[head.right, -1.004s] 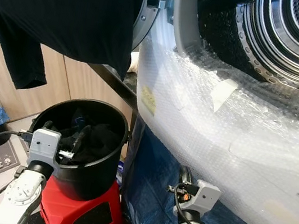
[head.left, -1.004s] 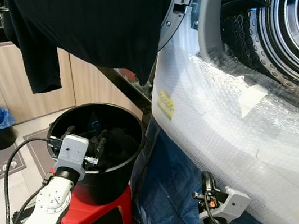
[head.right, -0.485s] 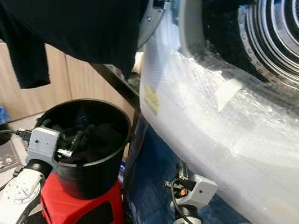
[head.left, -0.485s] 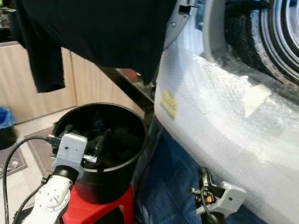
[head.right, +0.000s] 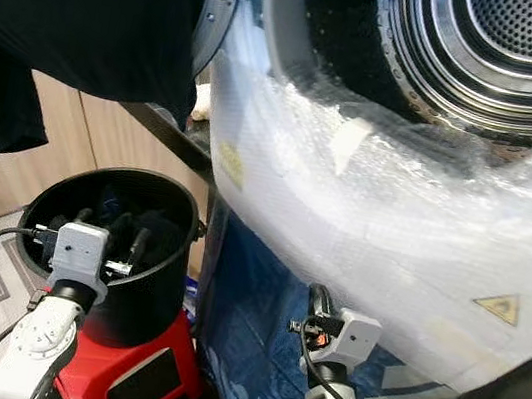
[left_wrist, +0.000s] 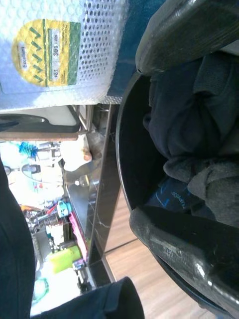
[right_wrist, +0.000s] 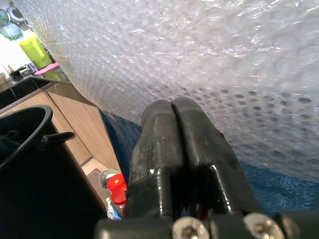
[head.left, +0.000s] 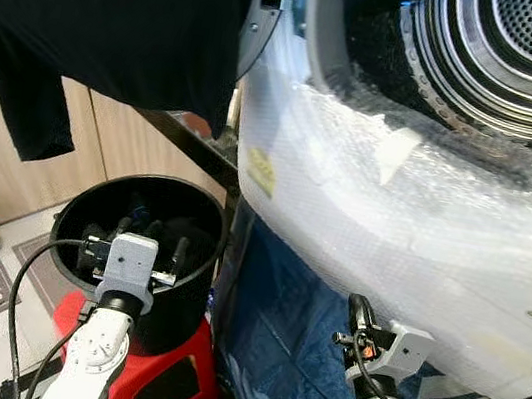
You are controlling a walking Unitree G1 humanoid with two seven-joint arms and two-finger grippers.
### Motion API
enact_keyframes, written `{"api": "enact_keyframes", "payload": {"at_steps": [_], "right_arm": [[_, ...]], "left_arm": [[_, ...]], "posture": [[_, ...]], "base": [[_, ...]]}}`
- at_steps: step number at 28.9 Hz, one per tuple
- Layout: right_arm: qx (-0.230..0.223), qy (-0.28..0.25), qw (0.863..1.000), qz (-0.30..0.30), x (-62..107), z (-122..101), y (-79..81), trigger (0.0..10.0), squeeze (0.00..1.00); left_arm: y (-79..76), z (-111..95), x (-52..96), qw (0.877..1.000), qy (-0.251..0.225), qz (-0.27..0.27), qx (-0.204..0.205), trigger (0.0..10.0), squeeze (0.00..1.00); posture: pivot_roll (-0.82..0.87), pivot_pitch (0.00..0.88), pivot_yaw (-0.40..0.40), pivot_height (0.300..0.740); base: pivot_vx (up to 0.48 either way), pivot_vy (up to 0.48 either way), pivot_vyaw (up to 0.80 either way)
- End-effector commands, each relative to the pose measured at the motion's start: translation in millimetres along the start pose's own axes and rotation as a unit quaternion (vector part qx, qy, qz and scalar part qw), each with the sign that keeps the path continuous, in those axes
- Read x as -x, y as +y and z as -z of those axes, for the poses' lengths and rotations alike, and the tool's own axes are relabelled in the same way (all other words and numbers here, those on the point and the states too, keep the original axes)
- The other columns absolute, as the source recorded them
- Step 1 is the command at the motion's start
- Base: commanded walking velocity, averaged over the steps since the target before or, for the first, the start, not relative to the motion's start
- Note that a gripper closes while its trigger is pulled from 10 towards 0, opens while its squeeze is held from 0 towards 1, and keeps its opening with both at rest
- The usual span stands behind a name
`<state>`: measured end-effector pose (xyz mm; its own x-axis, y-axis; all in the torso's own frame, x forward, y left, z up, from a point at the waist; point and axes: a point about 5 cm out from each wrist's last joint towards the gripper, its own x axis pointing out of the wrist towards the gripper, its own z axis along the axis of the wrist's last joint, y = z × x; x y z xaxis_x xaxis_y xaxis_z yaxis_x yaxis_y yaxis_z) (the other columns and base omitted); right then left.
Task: Clothes washing
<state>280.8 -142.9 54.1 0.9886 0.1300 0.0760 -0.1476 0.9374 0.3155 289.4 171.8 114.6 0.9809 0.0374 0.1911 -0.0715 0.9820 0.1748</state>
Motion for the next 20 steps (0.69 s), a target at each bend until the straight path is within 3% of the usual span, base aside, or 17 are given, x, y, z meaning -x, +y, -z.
{"api": "enact_keyframes", "payload": {"at_steps": [1, 14, 17, 20], "right_arm": [[-0.002, -0.01, 1.0, -0.006, -1.8, -2.4, 7.0, 10.0, 0.0], [-0.002, -0.005, 1.0, -0.007, -2.5, -1.8, 7.6, 10.0, 0.0], [-0.001, -0.002, 1.0, -0.007, -2.8, -1.2, 7.3, 10.0, 0.0], [0.004, -0.005, 1.0, -0.011, -2.9, -2.1, 8.1, 10.0, 0.0]], "left_arm": [[4.4, 1.2, 0.0, 1.0, 0.005, -0.008, -0.004, 10.0, 0.0], [5.1, 0.9, 0.3, 1.0, 0.007, -0.015, 0.011, 10.0, 0.0], [6.1, 0.9, 0.3, 1.0, 0.007, -0.021, 0.017, 10.0, 0.0], [5.9, -0.4, -0.2, 1.0, 0.001, -0.017, 0.003, 10.0, 0.0]], "posture": [[0.06, 0.041, -0.029, 0.74], [0.07, 0.047, -0.03, 0.74], [0.07, 0.05, -0.03, 0.74], [0.07, 0.05, -0.031, 0.74]], "base": [[0.0, 0.0, 0.0], [0.0, 0.0, 0.0], [0.0, 0.443, -0.58], [0.0, 0.0, -0.14]]}}
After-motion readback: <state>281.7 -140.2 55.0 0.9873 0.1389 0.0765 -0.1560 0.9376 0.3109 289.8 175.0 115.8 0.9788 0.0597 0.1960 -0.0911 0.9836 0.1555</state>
